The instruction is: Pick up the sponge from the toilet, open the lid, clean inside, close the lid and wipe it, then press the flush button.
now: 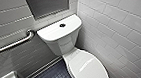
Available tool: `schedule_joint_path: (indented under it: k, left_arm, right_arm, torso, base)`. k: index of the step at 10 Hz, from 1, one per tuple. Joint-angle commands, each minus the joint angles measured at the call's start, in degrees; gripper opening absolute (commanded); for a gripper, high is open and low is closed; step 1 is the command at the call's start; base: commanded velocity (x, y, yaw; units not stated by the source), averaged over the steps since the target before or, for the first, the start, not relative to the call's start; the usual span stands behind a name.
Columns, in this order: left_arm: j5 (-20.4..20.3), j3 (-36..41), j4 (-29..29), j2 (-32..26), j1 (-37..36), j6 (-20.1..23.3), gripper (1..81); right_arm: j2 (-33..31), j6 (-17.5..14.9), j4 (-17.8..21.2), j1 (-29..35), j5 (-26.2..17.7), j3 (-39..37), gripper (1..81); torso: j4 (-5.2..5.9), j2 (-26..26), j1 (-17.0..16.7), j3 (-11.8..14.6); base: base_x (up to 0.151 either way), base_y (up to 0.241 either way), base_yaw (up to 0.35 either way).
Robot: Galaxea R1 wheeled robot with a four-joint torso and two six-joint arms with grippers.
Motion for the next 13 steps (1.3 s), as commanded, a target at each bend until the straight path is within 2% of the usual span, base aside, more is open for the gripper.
schedule_joint_path:
  k: [1, 2, 4, 5, 6, 7, 8, 9, 10, 11, 13]
  left_arm:
    - [-5.38, -0.78, 15.38, -3.73, 12.8, 0.76, 81.1]
    - [-8.48, -2.18, 15.47, -3.56, 16.05, 0.76, 81.1]
    - [-12.1, -8.57, 15.47, -0.32, 19.85, 0.85, 81.1]
    - [-12.29, -10.88, 15.38, 1.79, 20.64, 0.76, 81.1]
    - [-12.2, -11.59, 15.38, 3.03, 21.26, 0.76, 81.1]
    - [-11.94, -11.77, 15.38, 3.99, 21.52, 0.76, 81.1]
    - [-11.68, -11.77, 15.38, 4.35, 21.52, 0.76, 81.1]
    - [-11.68, -11.77, 15.38, 4.61, 21.61, 0.76, 81.1]
    - [-11.5, -11.77, 15.38, 5.14, 21.87, 0.76, 81.1]
    - [-11.59, -11.68, 15.47, 5.58, 22.23, 0.85, 81.1]
    - [-11.68, -11.42, 15.47, 5.67, 23.63, 0.85, 81.1]
  right_arm:
    - [-10.53, -0.14, -1.82, -0.76, 3.09, 12.94, 1.0]
    - [-12.47, -0.05, -1.82, -0.76, 3.19, 14.63, 1.0]
    - [-14.16, 0.65, -1.73, -1.37, 2.67, 14.65, 1.0]
    - [-15.39, 0.74, -0.78, -3.04, 2.57, 16.82, 1.0]
    - [-16.27, -0.3, 2.1, -4.44, 2.92, 18.76, 1.0]
    - [-17.23, -9.92, 10.39, -6.03, 3.27, 22.07, 1.0]
    - [-17.85, -21.05, 20.87, -6.39, 2.67, 25.34, 1.0]
    - [-18.55, -29.14, 27.99, -5.87, 1.88, 27.63, 1.0]
    - [-20.39, -33.0, 29.75, -3.25, -3.89, 29.67, 1.0]
    - [-21.46, -33.09, 29.03, -1.65, -4.9, 30.91, 1.0]
    - [-24.18, -33.8, 28.85, 0.46, 0.72, 35.83, 1.0]
  torso:
    - [0.0, 0.0, 0.0, 0.0]
    - [0.0, 0.0, 0.0, 0.02]
    - [0.0, 0.0, 0.0, 0.02]
    - [0.0, 0.0, 0.0, 0.02]
    - [0.0, -0.02, 0.0, 0.02]
    - [0.0, -0.02, 0.0, 0.02]
    - [0.0, -0.02, 0.0, 0.02]
    - [0.0, -0.02, 0.0, 0.02]
    - [0.0, -0.02, 0.0, 0.02]
    - [0.0, -0.02, 0.0, 0.05]
    - [0.0, -0.05, 0.0, 0.05]
  base:
    - [0.0, 0.0, 0.0]
    - [0.0, 0.0, 0.0]
    - [0.0, 0.0, 0.0]
    - [0.0, 0.0, 0.0]
    - [0.0, 0.0, 0.0]
    - [0.0, 0.0, 0.0]
    - [0.0, 0.0, 0.0]
    - [0.0, 0.0, 0.0]
    - [0.0, 0.0, 0.0]
    - [0.0, 0.0, 0.0]
    - [0.0, 0.0, 0.0]
